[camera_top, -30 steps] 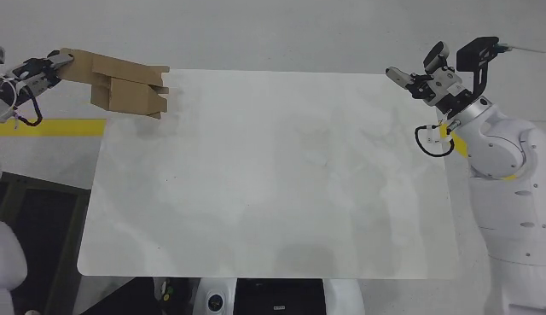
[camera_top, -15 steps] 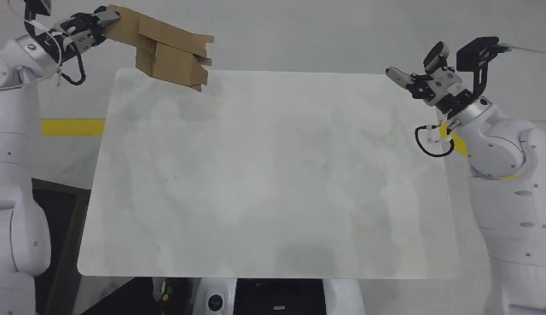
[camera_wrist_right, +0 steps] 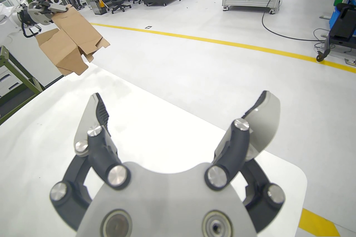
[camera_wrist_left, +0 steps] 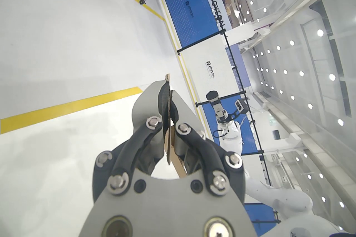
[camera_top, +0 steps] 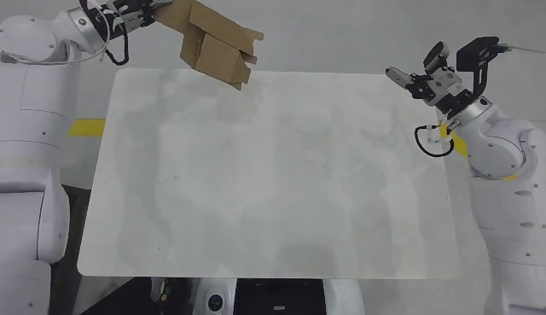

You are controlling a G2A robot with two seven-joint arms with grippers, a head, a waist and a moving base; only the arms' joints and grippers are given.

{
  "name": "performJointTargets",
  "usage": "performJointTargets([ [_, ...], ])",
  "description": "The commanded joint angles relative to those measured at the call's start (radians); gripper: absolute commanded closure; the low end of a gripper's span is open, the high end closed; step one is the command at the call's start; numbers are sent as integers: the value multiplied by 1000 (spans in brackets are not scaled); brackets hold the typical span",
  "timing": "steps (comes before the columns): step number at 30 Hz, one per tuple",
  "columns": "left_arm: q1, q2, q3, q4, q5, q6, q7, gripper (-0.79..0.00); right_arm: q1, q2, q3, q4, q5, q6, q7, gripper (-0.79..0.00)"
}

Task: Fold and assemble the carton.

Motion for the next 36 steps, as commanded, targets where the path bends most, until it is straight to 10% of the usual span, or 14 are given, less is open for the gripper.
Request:
performJointTargets([
  [1, 12, -8, 17, -13, -14, -4, -13, 0, 0, 0, 0, 0, 0, 0, 0, -785],
  [16, 185, -11, 56, -278, -20, -19, -47, 0, -14, -1, -5, -4, 23, 7, -2, -785],
  [36, 298, 7, 37, -469, -54, -26, -111, 0, 248, -42, -353, 250, 697, -123, 488, -785],
])
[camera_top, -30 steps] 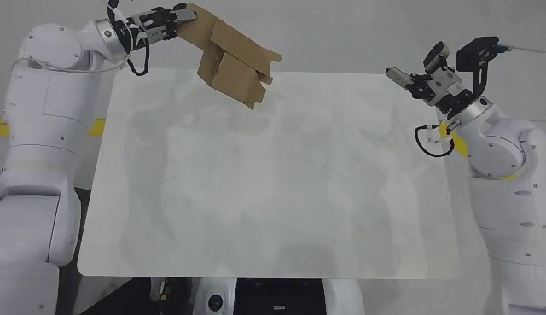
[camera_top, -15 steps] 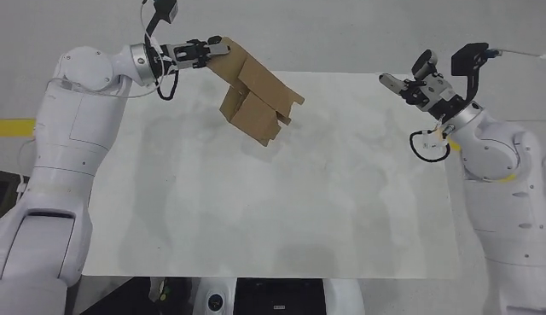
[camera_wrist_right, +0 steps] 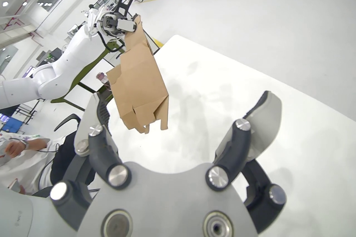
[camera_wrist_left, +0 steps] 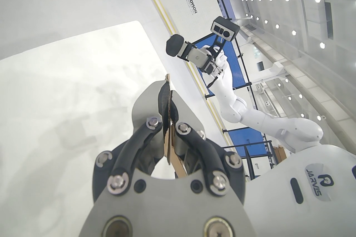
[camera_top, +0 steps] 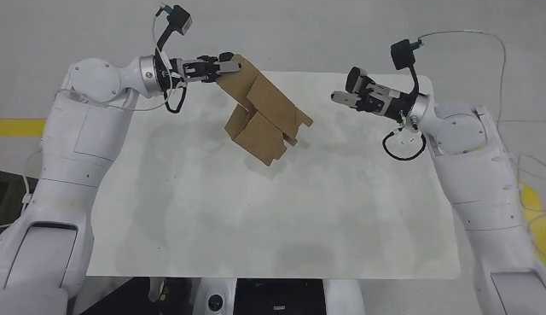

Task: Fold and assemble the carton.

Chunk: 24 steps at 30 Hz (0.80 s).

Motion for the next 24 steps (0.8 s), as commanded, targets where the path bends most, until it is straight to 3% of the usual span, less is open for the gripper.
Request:
performJointTargets([
  [1, 6, 1, -2, -11, -7, -5, -10, 0, 25, -6, -35, 23, 40, -5, 32, -785],
  [10, 31, 7, -9, -51, -32, -36, -52, 0, 105, -32, -135, 126, 180, -42, 112, -785],
  [20, 48, 9, -5, -76, -56, -68, -81, 0, 90, -33, -140, 112, 180, -27, 95, -785],
  [24, 53, 10, 1, -91, -73, -92, -123, 0, 89, -40, -185, 94, 229, -21, 164, -785],
])
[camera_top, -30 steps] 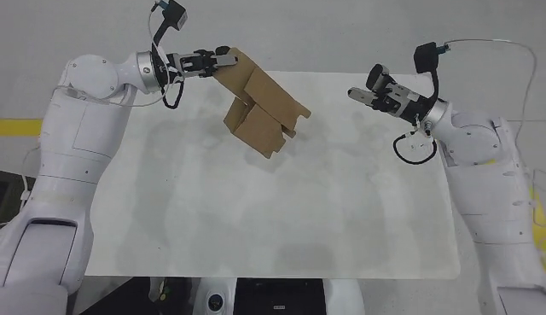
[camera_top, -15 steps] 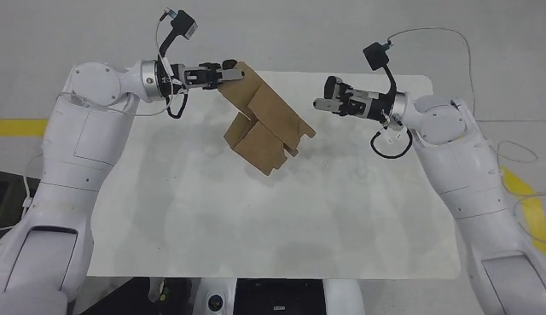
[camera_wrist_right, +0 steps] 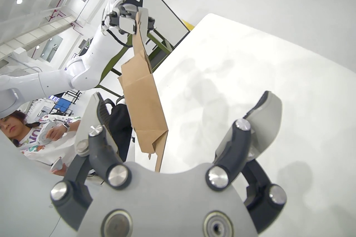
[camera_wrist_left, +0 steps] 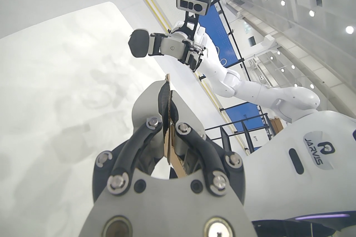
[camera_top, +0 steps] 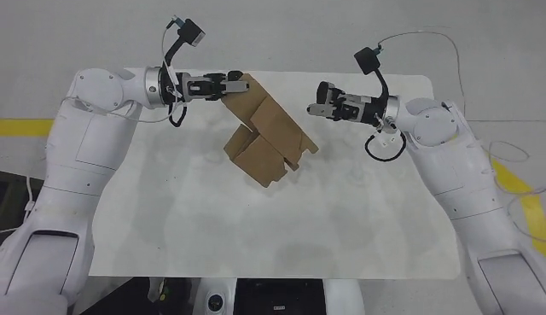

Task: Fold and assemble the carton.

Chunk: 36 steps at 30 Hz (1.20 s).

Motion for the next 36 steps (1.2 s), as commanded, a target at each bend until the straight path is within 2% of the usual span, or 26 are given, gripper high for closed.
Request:
performJointTargets([
  [1, 3, 1, 2, -5, -2, -10, -11, 0, 10, -6, -29, 2, 50, -14, 54, -785],
  [4, 7, 2, 8, -10, 6, -10, -11, 0, 41, -18, -85, 15, 113, -14, 136, -785],
  [13, 3, 3, 38, -26, -18, 34, -56, 0, 111, -33, -242, 46, 172, -39, 112, -785],
  [14, 3, 3, 41, -27, -19, 37, -58, 0, 118, -33, -256, 54, 175, -45, 106, -767],
  [16, 2, 5, 46, -29, -20, 39, -61, 0, 130, -34, -285, 66, 183, -49, 101, -548],
  [19, 1, 7, 53, -29, -26, 44, -65, 0, 148, -31, -325, 75, 206, -49, 101, -372],
  [24, -4, 12, 68, -37, -23, 50, -71, 0, 170, -18, -385, 72, 240, -56, 94, -271],
  [32, -7, 22, 86, -45, -19, 46, -67, 0, 207, 6, -488, 53, 310, -70, 80, -194],
  [34, -9, 24, 90, -44, -19, 44, -65, 0, 217, 11, -511, 51, 328, -79, 71, -129],
  [36, -12, 27, 94, -42, -16, 41, -63, 0, 227, 17, -533, 50, 343, -89, 61, -28],
])
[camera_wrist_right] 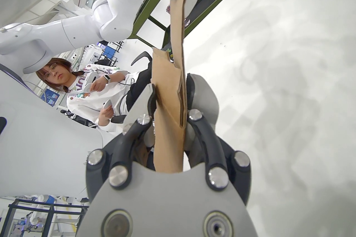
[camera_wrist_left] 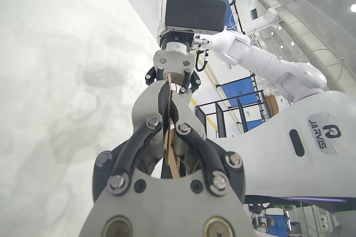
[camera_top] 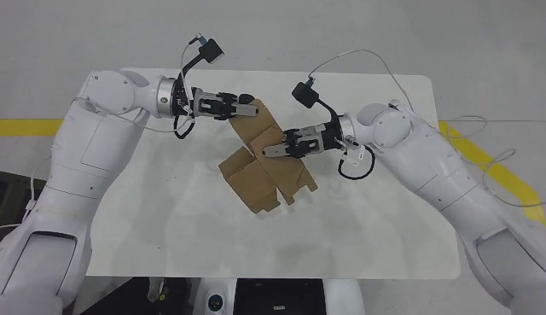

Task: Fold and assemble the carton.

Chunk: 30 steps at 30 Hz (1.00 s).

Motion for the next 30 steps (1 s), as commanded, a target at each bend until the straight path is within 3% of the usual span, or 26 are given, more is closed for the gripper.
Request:
performJointTargets([
  [1, -2, 2, 4, 1, 3, -3, 3, 0, 9, 5, -20, 0, 14, -9, -9, 0],
  [6, -6, 8, 12, 1, -4, -11, 11, 0, 32, 16, -72, 1, 52, -32, -32, 0],
  [7, -6, 9, 13, -1, -8, -12, 12, -169, 37, 18, -82, 1, 59, -36, -36, 0],
  [8, -6, 11, 13, -3, -12, -12, 12, -520, 41, 20, -91, 2, 67, -43, -43, 0],
  [9, -6, 13, 13, -3, -20, -12, 12, -785, 45, 22, -100, 3, 74, -48, -48, 0],
  [18, -10, 29, -24, 15, -132, -8, 8, -785, 67, 36, -137, 51, 181, -76, -77, 0],
  [23, 9, 32, -41, 48, -98, -71, 79, -785, 58, 34, -96, 113, 253, -105, -105, 0],
  [30, 35, 20, -20, 50, -84, -38, 184, -785, 35, 21, -36, 161, 246, -70, -218, 0],
])
